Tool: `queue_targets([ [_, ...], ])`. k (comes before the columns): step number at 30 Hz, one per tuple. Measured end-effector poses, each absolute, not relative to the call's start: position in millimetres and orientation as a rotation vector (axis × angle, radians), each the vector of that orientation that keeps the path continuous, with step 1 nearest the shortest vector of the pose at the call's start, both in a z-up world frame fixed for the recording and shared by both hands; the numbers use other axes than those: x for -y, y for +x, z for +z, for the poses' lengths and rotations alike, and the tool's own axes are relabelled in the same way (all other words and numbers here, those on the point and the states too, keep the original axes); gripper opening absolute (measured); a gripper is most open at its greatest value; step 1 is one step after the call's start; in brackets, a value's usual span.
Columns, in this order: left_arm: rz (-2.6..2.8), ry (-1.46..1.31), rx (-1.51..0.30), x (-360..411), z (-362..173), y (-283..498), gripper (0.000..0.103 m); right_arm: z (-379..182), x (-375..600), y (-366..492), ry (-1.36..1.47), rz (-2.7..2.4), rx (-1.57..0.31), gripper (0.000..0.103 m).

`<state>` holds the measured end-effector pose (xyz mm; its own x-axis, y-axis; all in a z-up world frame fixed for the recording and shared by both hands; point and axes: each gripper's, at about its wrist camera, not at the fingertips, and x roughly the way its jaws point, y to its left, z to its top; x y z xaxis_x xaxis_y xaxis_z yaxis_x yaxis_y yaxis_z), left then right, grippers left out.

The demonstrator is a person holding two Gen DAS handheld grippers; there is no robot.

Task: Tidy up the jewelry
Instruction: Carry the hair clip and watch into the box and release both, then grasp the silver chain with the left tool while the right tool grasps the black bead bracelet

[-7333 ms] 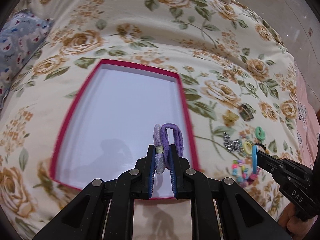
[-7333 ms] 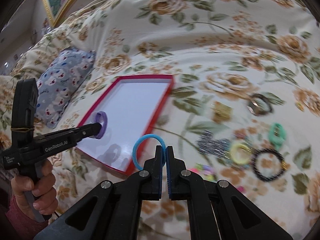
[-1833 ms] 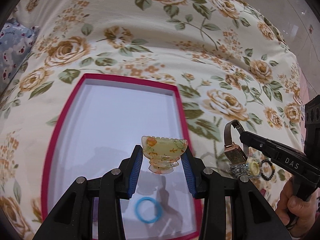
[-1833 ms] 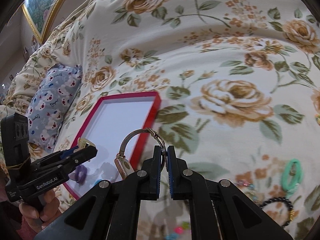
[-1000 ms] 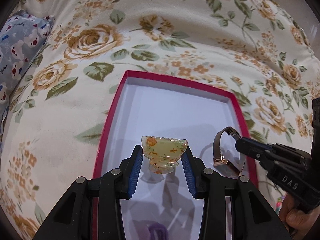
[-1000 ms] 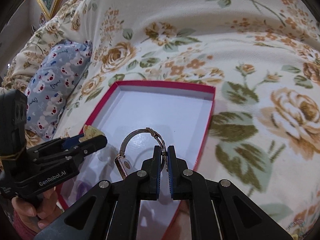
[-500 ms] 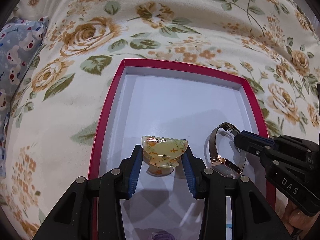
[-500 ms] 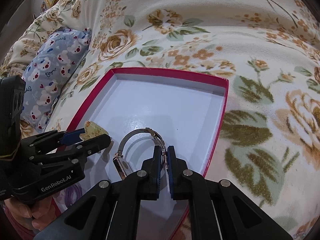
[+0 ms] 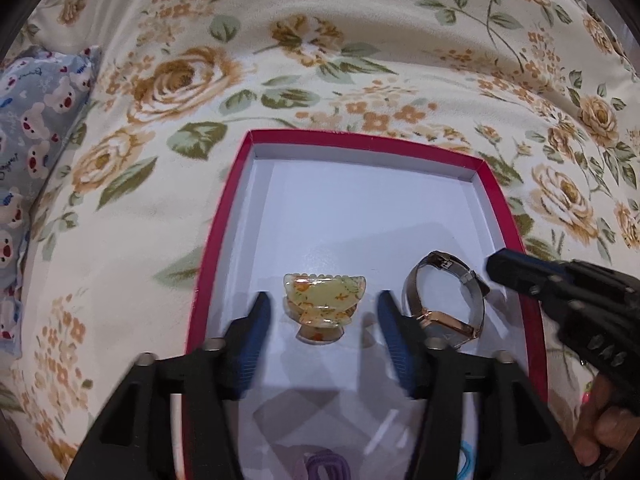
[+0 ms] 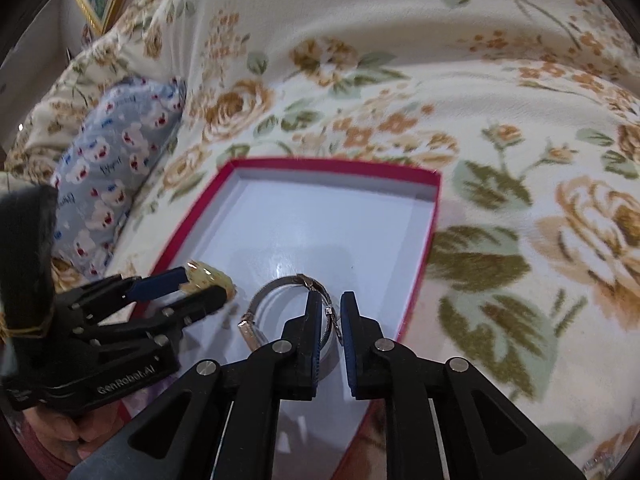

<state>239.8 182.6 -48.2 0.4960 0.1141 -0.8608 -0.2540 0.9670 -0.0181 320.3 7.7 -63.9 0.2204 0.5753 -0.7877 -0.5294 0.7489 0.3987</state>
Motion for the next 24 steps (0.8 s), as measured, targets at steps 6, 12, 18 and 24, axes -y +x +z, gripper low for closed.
queue_targets([
  [6,0.235,-0.244,-0.983,-185,-36,214,0.063,-44,25,309,0.105,0.751,-1.077,0.034],
  [12,0.225,-0.344,-0.927,-178,-23,178,0.064,-35,63,290,0.151,0.713,-1.056,0.039],
  [18,0.189,-0.407,-0.92,-161,-14,151,0.064,-28,102,271,0.194,0.662,-1.049,0.04],
  [24,0.138,-0.419,-0.935,-143,-8,135,0.064,-23,134,250,0.203,0.619,-1.042,0.04],
])
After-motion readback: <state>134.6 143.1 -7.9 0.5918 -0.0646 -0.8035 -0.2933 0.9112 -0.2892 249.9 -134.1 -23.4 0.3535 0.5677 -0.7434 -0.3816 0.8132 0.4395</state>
